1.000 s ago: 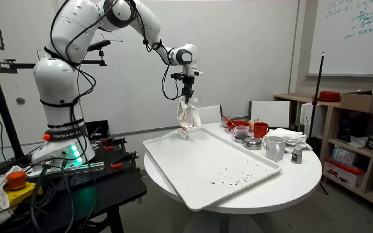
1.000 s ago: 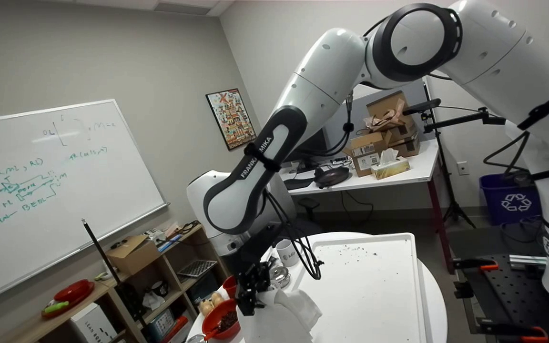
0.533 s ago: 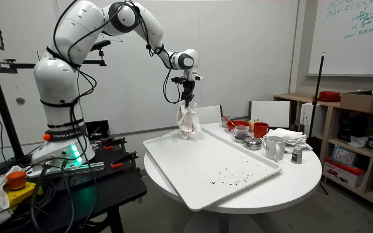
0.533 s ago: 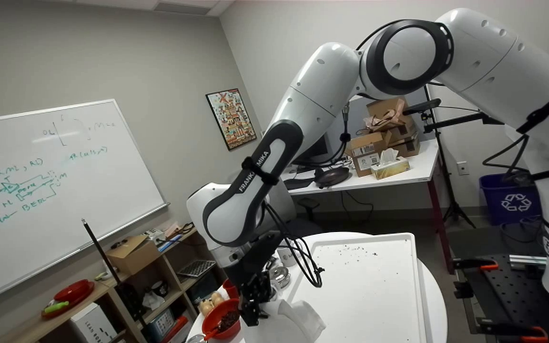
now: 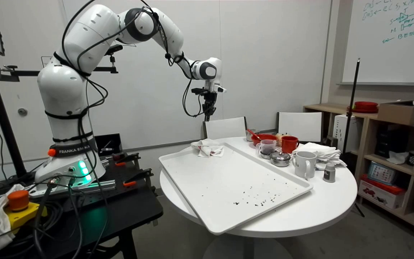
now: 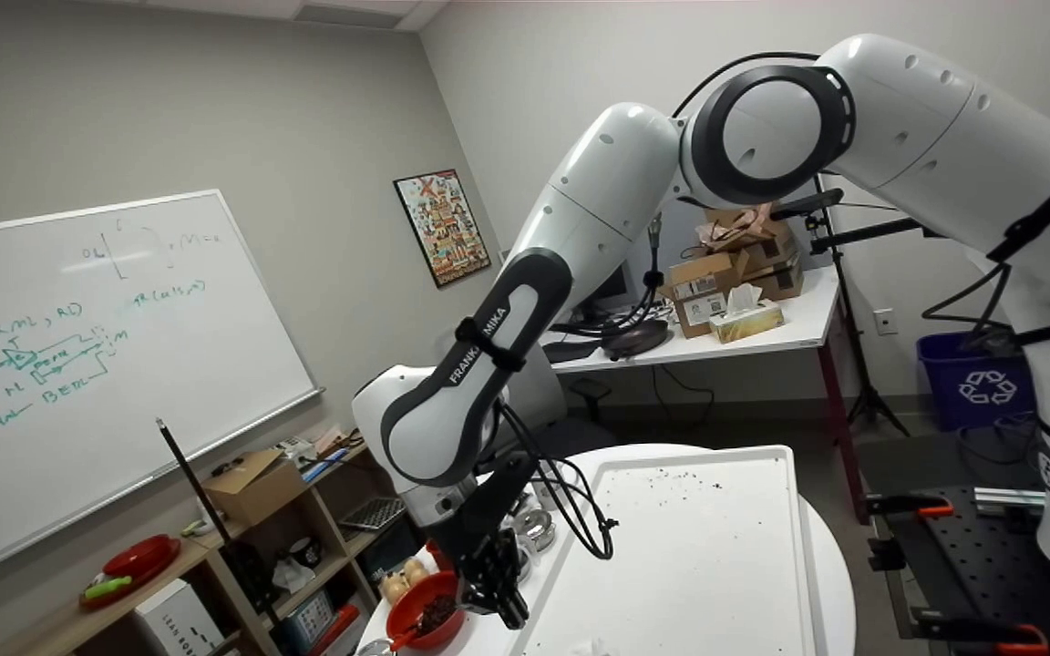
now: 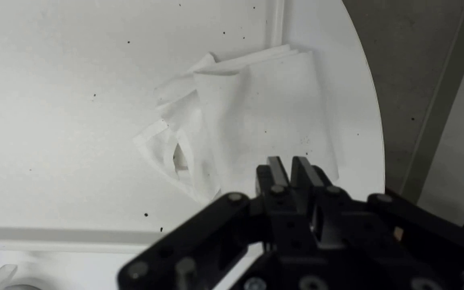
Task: Use the towel to wipe the tray
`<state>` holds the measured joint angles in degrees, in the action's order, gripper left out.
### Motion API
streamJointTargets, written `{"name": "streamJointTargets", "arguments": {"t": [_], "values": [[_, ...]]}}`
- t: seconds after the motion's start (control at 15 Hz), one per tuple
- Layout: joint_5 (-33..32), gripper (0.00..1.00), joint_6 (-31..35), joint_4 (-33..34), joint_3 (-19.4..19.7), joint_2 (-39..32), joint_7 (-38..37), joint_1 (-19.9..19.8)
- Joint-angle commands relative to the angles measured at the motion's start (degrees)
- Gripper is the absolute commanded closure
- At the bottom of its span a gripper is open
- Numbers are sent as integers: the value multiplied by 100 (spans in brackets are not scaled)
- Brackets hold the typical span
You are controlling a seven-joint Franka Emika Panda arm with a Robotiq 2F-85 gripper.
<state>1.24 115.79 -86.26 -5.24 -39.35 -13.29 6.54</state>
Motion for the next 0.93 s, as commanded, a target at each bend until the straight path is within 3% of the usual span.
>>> {"name": "streamJointTargets", "arguments": {"t": [0.0, 0.87], "values": [[120, 97, -336, 490, 53, -337, 140, 65], [-9, 93, 347, -483, 241, -370, -194, 211]]}}
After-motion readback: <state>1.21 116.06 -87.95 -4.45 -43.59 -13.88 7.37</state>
